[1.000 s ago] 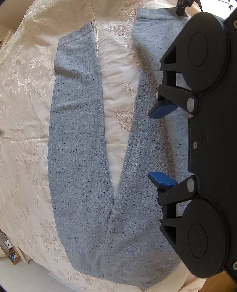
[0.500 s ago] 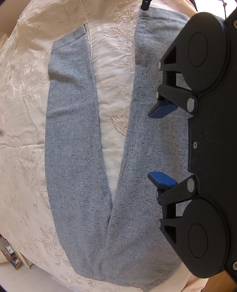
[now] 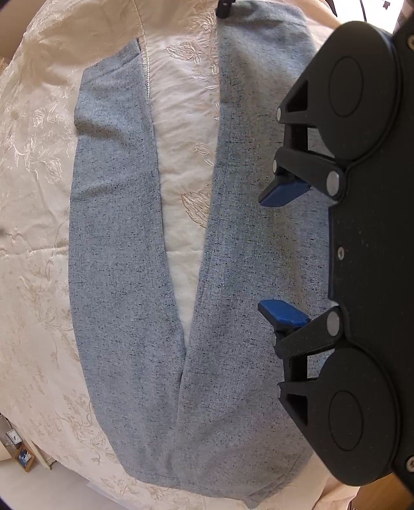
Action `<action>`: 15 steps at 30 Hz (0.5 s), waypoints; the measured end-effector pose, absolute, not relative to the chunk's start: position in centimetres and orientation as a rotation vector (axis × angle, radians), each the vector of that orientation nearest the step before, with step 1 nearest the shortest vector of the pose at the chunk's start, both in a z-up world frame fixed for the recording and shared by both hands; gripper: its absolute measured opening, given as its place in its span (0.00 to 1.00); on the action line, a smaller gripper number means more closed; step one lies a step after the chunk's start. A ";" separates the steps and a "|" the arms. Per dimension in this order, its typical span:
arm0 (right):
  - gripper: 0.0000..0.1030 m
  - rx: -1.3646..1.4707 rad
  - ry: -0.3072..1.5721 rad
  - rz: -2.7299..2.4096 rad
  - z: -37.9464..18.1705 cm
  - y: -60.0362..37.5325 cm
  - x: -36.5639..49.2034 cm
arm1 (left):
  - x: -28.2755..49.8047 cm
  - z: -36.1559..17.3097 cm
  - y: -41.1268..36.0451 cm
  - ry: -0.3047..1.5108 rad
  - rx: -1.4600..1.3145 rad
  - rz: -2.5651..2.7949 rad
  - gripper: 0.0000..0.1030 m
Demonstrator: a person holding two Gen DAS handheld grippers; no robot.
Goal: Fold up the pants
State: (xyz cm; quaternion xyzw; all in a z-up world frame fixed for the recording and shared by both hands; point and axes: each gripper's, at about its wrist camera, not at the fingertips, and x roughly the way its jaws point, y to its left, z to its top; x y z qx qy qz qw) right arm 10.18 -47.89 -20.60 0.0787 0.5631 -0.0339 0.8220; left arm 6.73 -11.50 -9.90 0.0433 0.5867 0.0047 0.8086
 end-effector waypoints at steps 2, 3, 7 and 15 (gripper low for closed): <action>0.10 0.084 1.144 -0.100 -19.7 -47.5 10.5 | 6.7 -9.9 -11.4 1.255 0.093 0.010 0.66; 0.09 0.088 1.138 -0.121 -19.7 -47.7 10.8 | 6.7 -9.9 -11.4 1.257 0.094 0.009 0.66; 0.09 0.105 1.177 -0.203 -21.0 -48.6 12.3 | 6.6 -9.7 -11.1 1.253 0.099 0.011 0.66; 0.30 0.151 1.032 -0.137 -18.0 -48.7 14.4 | 7.7 -10.1 -10.6 1.261 0.065 0.058 0.66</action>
